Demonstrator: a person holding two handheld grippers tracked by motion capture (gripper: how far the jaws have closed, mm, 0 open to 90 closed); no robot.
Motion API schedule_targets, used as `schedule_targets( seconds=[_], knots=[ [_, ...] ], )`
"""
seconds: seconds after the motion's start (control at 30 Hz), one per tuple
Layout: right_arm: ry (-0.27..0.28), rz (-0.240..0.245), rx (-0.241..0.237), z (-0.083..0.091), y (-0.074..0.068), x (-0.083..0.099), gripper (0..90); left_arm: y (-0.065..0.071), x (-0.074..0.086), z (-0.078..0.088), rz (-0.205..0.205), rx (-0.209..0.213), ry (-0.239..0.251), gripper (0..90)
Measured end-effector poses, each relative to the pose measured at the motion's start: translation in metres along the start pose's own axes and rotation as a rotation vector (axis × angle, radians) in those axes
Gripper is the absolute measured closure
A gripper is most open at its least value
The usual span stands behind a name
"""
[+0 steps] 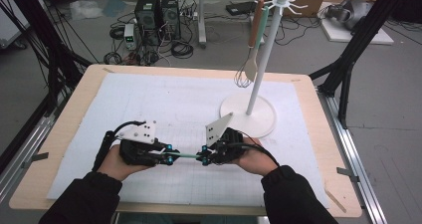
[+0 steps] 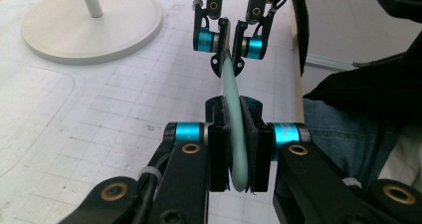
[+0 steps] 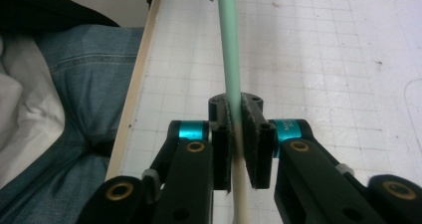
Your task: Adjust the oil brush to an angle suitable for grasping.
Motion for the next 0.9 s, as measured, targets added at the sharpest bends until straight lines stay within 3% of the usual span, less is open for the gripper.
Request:
schedule_targets(
  seconds=[0.07,0.3,0.43,0.57,0.63,0.73,0.9],
  knots=[
    [-0.009,-0.017,-0.006,-0.001,0.000,0.000,81.8,0.000,0.000,0.000,-0.003,-0.005,-0.009,83.1],
    [-0.015,-0.009,0.021,-0.001,0.001,-0.002,77.7,0.000,0.002,-0.001,-0.005,-0.016,-0.028,83.2],
    [-0.034,0.008,0.021,-0.005,-0.002,-0.002,81.7,0.001,0.001,-0.002,-0.006,-0.014,-0.029,83.2],
    [-0.031,0.006,0.010,-0.007,-0.005,-0.003,83.8,0.002,0.001,0.001,-0.005,-0.006,0.007,82.1],
    [-0.015,0.016,0.021,-0.007,-0.005,-0.004,84.3,0.001,0.000,0.004,0.007,-0.016,0.035,76.8],
    [0.013,-0.006,0.017,-0.005,-0.005,-0.005,84.3,0.000,-0.002,0.007,0.010,-0.024,0.052,71.1],
    [0.046,-0.012,0.015,-0.003,-0.003,-0.006,84.3,0.000,-0.003,0.008,0.012,-0.022,0.062,71.0]
  ],
)
Point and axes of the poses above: each handheld gripper's, and its own axes: z roughly backward along the jaws, x roughly out of its underside, y roughly to its right, the point moved 7 cm from there along -z, roughly forward along the jaws, and after that the axes turned 15 degrees about x, right-handed, at the moved point
